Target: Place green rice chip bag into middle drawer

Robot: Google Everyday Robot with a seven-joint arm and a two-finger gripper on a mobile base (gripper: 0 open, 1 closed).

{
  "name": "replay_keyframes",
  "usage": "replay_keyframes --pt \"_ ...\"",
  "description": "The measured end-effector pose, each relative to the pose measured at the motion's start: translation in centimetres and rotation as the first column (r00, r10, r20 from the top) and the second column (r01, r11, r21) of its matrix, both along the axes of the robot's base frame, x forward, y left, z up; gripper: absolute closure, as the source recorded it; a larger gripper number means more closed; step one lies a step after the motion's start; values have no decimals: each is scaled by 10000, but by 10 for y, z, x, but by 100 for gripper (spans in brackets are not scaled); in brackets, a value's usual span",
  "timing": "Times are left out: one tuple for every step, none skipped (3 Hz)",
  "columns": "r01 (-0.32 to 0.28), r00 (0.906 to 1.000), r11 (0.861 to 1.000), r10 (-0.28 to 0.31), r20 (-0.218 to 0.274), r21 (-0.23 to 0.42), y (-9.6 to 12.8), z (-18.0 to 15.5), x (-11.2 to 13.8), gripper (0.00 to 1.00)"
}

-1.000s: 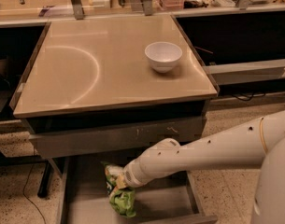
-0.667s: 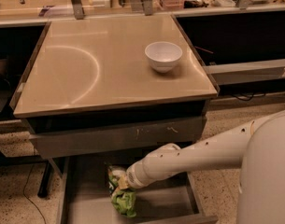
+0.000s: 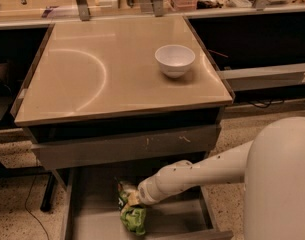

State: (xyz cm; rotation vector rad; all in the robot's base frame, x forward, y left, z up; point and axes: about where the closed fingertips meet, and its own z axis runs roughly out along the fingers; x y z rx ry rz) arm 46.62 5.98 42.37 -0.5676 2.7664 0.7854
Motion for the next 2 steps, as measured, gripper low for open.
replay_keyframes --pt "48 9995 10000 -47 -298 44 0 -12 2 100" --pt "47 9995 10000 -45 -312 45 0 -13 2 82"
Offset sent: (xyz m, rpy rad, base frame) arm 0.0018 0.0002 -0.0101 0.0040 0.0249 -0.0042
